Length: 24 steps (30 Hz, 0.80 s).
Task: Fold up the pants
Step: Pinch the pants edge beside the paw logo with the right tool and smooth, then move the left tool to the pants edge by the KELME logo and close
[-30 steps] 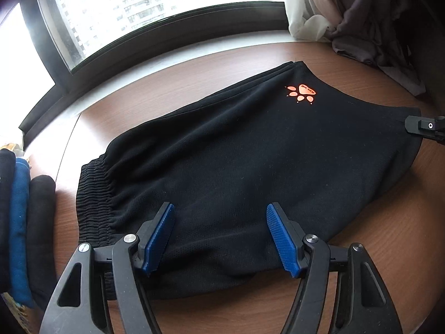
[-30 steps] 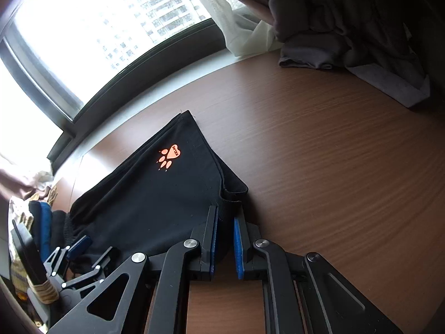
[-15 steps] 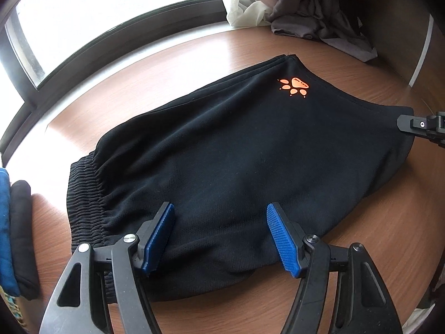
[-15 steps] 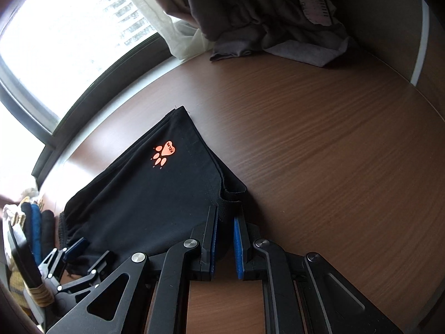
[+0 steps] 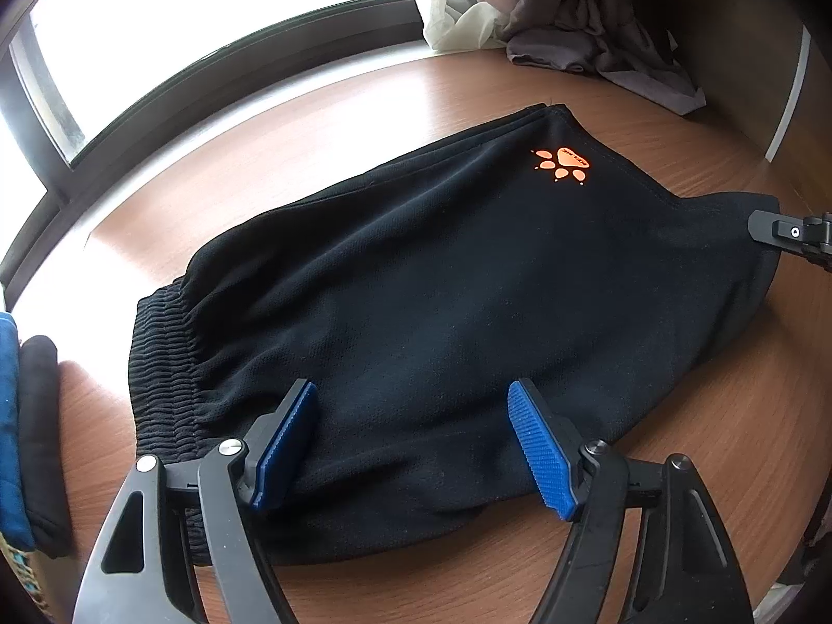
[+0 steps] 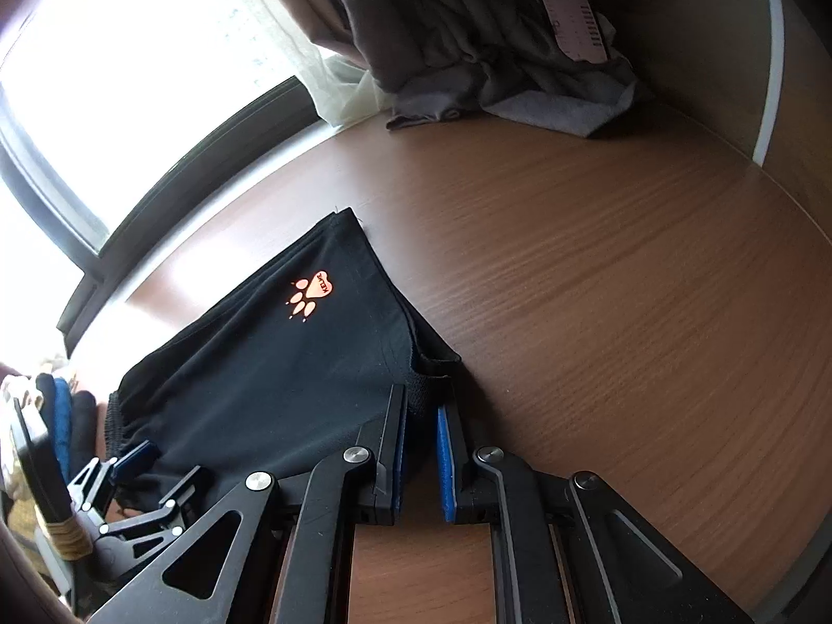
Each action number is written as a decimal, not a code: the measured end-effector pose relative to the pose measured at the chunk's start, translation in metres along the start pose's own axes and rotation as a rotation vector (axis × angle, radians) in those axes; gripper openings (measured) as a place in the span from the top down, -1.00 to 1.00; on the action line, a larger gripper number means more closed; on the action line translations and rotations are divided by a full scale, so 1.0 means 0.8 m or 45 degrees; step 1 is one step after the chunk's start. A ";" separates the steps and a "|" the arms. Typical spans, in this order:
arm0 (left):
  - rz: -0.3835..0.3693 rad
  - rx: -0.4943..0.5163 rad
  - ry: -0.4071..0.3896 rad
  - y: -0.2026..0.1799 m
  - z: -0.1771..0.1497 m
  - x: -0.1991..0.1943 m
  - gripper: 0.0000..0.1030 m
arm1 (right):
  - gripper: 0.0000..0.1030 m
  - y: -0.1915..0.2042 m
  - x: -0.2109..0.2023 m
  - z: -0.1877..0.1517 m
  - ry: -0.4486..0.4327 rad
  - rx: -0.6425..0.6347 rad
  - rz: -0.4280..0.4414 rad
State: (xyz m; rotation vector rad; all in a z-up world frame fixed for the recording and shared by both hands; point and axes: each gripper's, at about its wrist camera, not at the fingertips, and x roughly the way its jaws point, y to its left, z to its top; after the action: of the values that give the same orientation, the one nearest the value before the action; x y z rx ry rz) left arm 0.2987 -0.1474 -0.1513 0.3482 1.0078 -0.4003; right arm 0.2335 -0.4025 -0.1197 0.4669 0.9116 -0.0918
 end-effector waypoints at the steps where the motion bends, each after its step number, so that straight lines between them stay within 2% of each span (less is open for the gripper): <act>1: 0.000 0.001 0.002 0.000 0.000 0.000 -0.47 | 0.77 0.000 0.003 0.001 0.000 -0.006 0.000; 7: 0.032 0.033 0.005 -0.008 0.004 0.001 -0.47 | 0.72 -0.018 0.029 0.000 0.093 0.100 0.028; 9: 0.037 0.040 0.009 -0.010 0.005 0.002 -0.47 | 0.50 -0.020 0.031 -0.002 0.113 0.108 0.010; 13: 0.038 0.044 0.025 -0.009 0.010 0.001 -0.46 | 0.42 -0.017 0.025 -0.007 0.106 0.071 -0.006; 16: 0.029 0.059 -0.034 -0.011 0.023 -0.012 -0.46 | 0.42 -0.020 0.021 -0.010 0.100 0.089 0.007; 18: -0.014 0.089 -0.097 -0.012 0.042 -0.022 -0.46 | 0.42 -0.021 0.018 -0.012 0.085 0.112 0.022; 24: -0.153 0.290 -0.256 -0.026 0.119 -0.020 -0.44 | 0.38 -0.019 0.004 -0.011 0.006 0.196 0.017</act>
State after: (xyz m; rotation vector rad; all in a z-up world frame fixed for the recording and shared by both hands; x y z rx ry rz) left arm 0.3522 -0.2063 -0.0931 0.4440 0.7898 -0.6488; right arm 0.2246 -0.4121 -0.1323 0.6162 0.9097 -0.1492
